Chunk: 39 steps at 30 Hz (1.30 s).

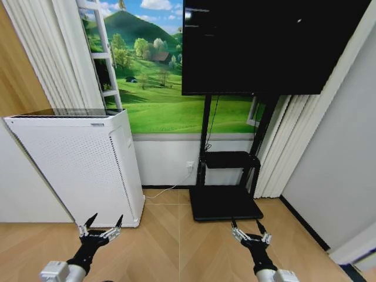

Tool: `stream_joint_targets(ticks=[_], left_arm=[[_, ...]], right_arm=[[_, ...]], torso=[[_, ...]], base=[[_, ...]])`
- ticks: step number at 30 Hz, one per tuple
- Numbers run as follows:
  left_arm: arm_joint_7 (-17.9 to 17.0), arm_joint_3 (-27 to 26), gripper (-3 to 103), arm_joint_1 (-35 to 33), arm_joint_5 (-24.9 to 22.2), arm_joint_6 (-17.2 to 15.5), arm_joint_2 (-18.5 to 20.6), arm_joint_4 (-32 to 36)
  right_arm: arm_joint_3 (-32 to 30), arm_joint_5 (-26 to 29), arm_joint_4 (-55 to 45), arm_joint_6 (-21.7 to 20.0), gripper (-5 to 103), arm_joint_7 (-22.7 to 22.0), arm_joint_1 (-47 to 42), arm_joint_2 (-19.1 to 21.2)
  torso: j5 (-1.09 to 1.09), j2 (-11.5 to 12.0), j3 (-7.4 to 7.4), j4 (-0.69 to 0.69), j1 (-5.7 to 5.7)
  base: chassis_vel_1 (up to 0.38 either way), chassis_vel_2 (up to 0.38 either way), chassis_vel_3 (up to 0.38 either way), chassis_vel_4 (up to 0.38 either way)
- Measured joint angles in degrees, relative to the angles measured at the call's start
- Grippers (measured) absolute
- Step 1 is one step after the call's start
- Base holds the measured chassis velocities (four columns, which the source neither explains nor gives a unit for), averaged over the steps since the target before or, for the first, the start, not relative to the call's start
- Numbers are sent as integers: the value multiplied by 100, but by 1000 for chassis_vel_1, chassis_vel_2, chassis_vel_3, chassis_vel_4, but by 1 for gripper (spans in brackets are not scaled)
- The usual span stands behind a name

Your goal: Pick up the trash bin and place the garbage on the floor into it.

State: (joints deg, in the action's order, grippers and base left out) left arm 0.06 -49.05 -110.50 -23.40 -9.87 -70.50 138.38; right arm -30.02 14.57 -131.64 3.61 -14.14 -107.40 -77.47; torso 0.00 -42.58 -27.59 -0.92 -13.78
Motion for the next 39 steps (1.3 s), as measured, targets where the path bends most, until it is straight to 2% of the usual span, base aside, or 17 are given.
stream_joint_targets(ticks=[7,39], left_arm=[[0,0,100,0,0,0,0,0],[0,0,100,0,0,0,0,0]], right_arm=[[0,0,0,0,100,0,0,0],[0,0,0,0,100,0,0,0]], torso=[[0,-53,-31,0,-22],[0,5,3,0,-2]], base=[[0,0,0,0],[20,-18,-21,21]])
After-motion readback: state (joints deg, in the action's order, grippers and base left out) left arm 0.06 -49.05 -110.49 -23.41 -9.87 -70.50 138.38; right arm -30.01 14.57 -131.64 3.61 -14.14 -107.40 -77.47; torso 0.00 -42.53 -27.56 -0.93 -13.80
